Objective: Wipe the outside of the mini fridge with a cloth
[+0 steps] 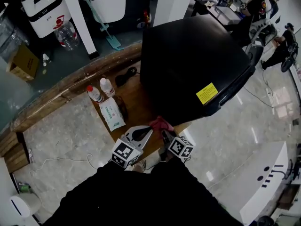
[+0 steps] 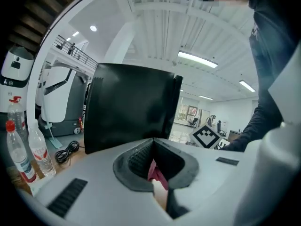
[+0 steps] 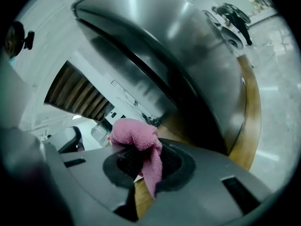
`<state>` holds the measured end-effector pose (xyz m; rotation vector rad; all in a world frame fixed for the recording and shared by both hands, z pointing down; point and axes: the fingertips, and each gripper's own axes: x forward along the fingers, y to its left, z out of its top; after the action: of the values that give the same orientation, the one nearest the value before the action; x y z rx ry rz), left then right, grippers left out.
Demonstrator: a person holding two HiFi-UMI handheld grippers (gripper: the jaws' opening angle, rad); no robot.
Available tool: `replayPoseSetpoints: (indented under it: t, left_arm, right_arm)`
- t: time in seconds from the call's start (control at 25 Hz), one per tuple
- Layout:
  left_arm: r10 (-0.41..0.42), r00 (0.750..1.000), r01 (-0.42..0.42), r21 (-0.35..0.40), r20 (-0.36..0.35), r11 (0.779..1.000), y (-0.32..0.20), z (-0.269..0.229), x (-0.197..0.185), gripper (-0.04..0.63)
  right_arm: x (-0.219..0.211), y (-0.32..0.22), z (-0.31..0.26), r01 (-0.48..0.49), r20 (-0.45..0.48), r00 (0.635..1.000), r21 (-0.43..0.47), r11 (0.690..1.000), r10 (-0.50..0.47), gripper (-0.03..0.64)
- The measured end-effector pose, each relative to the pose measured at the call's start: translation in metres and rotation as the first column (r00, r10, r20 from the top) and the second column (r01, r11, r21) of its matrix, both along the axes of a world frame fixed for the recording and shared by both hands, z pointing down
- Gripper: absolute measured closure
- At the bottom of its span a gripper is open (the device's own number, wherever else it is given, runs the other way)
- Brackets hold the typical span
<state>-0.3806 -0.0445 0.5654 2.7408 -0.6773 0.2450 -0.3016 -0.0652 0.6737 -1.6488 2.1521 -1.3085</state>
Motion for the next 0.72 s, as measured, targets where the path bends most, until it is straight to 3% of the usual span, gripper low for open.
replayPoseSetpoints:
  t: [0.08, 0.2, 0.28, 0.44, 0.72]
  left_arm:
    - [0.012, 1.0, -0.011, 0.027, -0.029, 1.0, 0.013, -0.023, 0.003, 0.591]
    - [0.037, 0.998, -0.033, 0.084, -0.045, 0.996, 0.04, -0.056, 0.007, 0.591]
    - [0.048, 0.998, -0.042, 0.124, -0.046, 0.991, 0.055, -0.076, 0.007, 0.59]
    - [0.026, 0.997, -0.013, 0.16, -0.077, 0.987, 0.087, -0.111, 0.011, 0.589]
    - [-0.025, 0.994, 0.045, 0.19, -0.108, 0.981, 0.149, -0.15, 0.031, 0.59]
  right_arm:
    - [0.009, 0.006, -0.047, 0.068, -0.134, 0.989, 0.094, 0.993, -0.055, 0.571]
    - [0.023, 0.028, -0.114, 0.176, -0.352, 0.932, 0.224, 0.959, -0.088, 0.571]
    - [0.025, 0.045, -0.153, 0.233, -0.426, 0.9, 0.292, 0.928, -0.093, 0.571]
    - [0.021, 0.086, -0.211, 0.338, -0.478, 0.87, 0.391, 0.856, -0.126, 0.571]
    - [0.034, 0.159, -0.266, 0.425, -0.506, 0.847, 0.462, 0.778, -0.162, 0.571]
